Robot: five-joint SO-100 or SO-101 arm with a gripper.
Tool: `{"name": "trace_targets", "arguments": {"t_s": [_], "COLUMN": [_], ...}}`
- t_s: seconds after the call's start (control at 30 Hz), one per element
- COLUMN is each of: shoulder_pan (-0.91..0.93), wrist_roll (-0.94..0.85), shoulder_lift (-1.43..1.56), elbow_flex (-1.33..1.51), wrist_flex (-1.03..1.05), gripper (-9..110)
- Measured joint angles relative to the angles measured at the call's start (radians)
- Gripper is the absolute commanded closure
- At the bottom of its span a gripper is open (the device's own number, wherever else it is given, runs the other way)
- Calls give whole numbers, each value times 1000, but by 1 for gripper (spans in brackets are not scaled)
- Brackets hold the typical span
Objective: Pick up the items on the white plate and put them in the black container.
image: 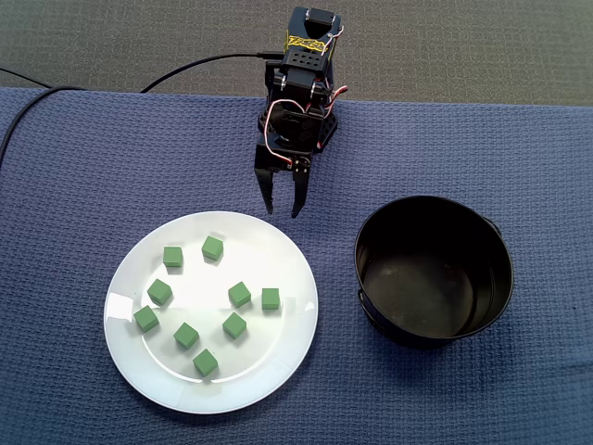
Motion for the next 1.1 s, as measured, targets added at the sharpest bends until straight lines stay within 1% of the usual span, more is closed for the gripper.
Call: {"name": "trace_targets", "arguments": {"t_s": [0.07,0.17,0.27,0.5,0.6,0.73,0.93,1.1], "shoulder_pan": [11,121,143,179,229,252,296,337], "wrist_roll": [9,91,118,127,127,155,218,198], "shoulder_lift": [0,0,0,0,-29,-184,-515,-736], "elbow_flex": [0,0,0,0,-2,-64,-272,-428], "wrist_flex": [8,146,210,227,160,77,52,-3], "gripper": [87,87,87,85,85,85,86,86]}}
